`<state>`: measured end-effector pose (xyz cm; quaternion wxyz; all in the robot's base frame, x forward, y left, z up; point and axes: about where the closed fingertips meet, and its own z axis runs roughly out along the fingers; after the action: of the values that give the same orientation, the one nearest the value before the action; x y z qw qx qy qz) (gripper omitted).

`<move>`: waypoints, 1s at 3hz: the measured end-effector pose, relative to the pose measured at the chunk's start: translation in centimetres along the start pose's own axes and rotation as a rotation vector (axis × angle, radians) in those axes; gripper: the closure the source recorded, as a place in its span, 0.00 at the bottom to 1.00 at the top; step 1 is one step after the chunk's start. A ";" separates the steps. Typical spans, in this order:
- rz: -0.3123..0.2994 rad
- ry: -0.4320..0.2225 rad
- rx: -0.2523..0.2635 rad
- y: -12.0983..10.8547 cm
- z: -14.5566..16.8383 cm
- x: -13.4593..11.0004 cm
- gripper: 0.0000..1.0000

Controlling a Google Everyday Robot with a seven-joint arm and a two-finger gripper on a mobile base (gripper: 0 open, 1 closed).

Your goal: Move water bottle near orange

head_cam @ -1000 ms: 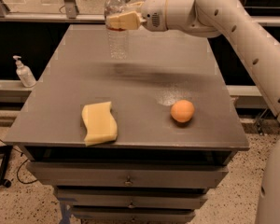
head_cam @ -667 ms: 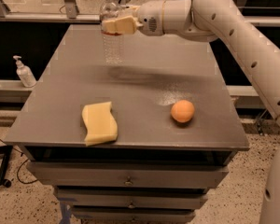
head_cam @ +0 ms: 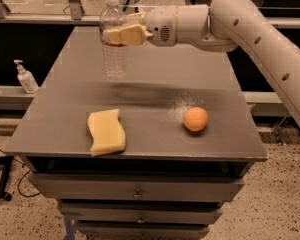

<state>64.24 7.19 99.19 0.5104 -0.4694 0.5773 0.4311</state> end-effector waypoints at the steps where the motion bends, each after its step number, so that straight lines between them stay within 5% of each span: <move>1: -0.029 0.027 -0.036 2.2 -0.6 0.3 1.00; 3: -0.059 0.068 -0.060 4.0 -3.0 0.8 1.00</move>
Offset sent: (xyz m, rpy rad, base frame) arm -0.0501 -0.0237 -0.0088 -0.0959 -0.0490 0.0774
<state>59.69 4.89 98.83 0.4887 -0.5159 0.5669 0.4167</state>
